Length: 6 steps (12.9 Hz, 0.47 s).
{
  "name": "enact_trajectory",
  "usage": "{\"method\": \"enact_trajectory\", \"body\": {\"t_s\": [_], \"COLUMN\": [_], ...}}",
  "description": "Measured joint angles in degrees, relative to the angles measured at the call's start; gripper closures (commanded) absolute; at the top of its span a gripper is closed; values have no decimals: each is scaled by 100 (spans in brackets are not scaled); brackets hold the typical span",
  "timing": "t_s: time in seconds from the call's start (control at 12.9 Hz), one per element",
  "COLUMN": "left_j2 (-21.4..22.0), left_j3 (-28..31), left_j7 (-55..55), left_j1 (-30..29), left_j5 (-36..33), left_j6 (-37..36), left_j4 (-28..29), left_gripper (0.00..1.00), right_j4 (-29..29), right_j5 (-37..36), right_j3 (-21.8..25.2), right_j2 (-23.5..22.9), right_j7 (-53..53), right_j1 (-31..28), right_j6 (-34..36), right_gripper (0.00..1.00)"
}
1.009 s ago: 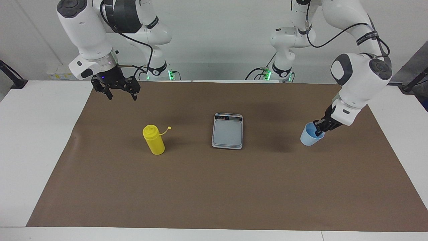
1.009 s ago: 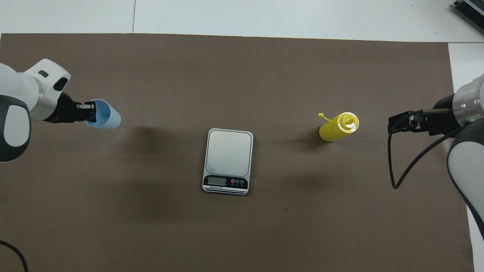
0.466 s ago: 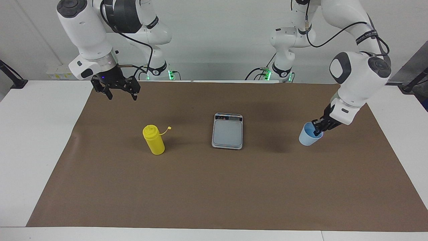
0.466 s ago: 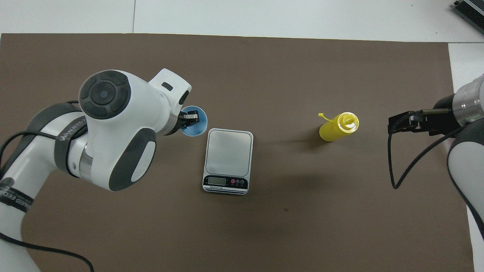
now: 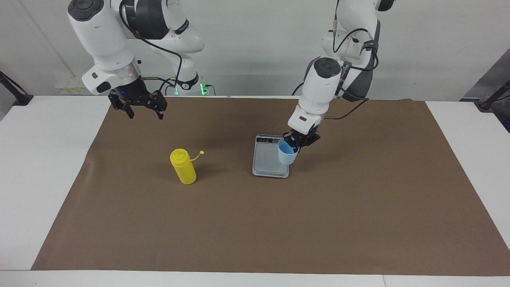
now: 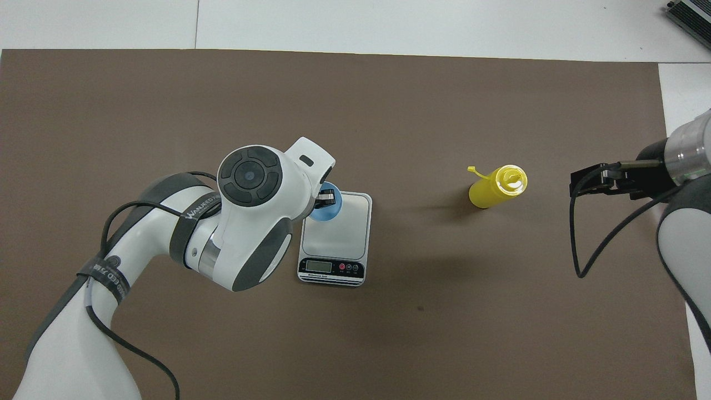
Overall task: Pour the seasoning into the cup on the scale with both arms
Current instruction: 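Carry the blue cup with the left gripper onto the scale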
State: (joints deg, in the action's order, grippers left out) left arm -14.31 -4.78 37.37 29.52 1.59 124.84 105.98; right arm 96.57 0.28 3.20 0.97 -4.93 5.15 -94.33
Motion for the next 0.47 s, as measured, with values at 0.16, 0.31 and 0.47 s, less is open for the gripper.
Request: {"method": "enact_trajectory", "body": {"t_s": [0.16, 0.31, 0.47], "left_j2": [-75, -80, -80], "left_j3": [-1, -7, -6], "left_j7": [1, 1, 2], "left_j1": [21, 56, 108], "left_j5": [-10, -12, -14], "left_j6": [15, 31, 127], "left_j4": [5, 17, 20], "left_gripper": [100, 100, 100], "right_j4": [0, 0, 1], "right_j5": [0, 0, 0], "right_j3": [0, 0, 0], "right_j2": [0, 0, 0], "right_j7": [0, 0, 0], "right_j1": [0, 0, 0], "right_j6": [0, 0, 0], "right_gripper": [0, 0, 0]}}
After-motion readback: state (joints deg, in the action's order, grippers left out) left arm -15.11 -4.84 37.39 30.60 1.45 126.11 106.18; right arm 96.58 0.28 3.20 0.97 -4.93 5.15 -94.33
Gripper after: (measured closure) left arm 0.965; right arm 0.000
